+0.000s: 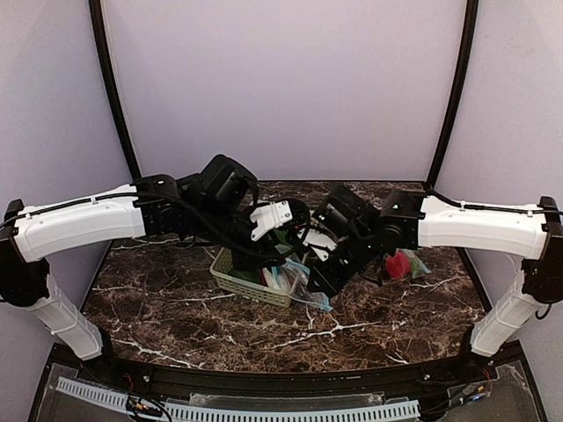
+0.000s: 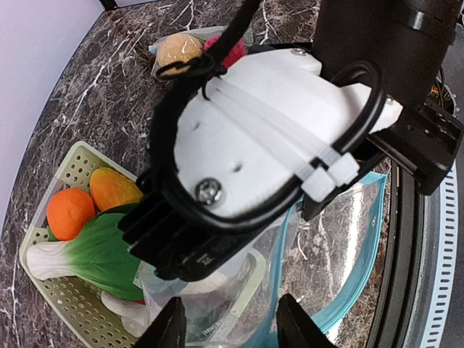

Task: Place the food in the zip-top bag and seal the zipper
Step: Pass from the right arm to the left

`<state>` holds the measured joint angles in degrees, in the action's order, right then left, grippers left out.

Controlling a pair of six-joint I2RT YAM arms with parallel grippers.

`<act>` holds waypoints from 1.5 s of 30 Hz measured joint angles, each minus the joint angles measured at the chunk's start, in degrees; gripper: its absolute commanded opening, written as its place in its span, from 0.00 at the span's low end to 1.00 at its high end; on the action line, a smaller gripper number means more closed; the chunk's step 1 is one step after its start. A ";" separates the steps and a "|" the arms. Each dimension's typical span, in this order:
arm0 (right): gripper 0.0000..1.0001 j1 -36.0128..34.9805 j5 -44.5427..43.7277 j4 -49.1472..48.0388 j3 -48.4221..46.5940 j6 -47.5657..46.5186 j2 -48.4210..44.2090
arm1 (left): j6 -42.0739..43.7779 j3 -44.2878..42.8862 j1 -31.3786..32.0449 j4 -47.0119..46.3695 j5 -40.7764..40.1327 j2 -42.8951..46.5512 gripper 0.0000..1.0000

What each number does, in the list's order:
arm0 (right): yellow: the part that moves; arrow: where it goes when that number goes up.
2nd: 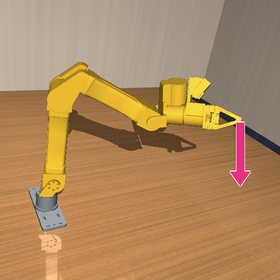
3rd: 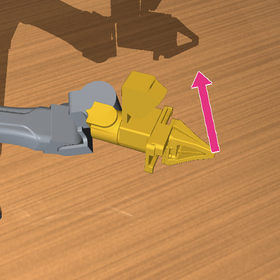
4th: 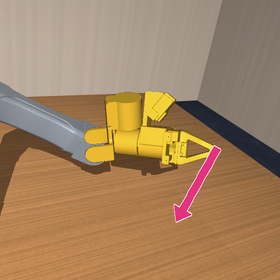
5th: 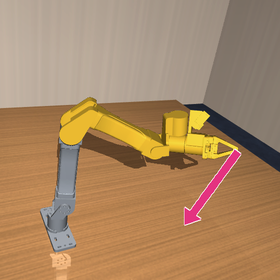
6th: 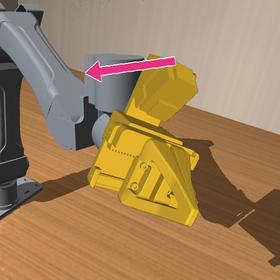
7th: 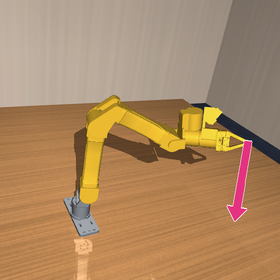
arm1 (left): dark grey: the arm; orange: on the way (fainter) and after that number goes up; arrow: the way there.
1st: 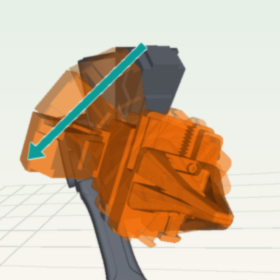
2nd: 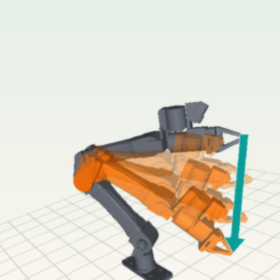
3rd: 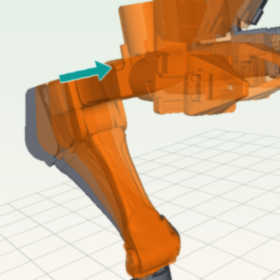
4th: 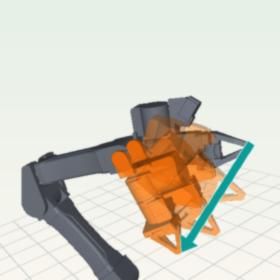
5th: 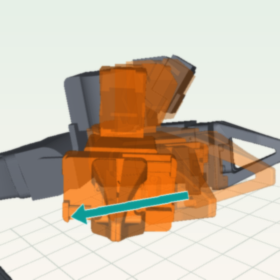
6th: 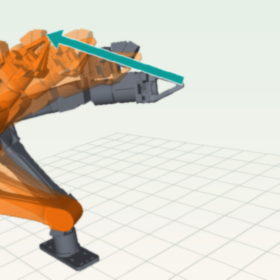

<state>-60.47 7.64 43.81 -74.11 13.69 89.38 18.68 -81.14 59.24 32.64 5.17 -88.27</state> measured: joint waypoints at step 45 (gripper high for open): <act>0.95 -3.43 -27.12 -13.00 12.22 21.38 -16.22 | -40.83 21.77 0.11 -29.64 -2.21 9.03 0.01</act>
<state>-63.90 -19.49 30.81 -61.89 35.07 73.17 -22.15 -59.37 59.35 3.01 2.96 -79.24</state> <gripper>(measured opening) 0.940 0.085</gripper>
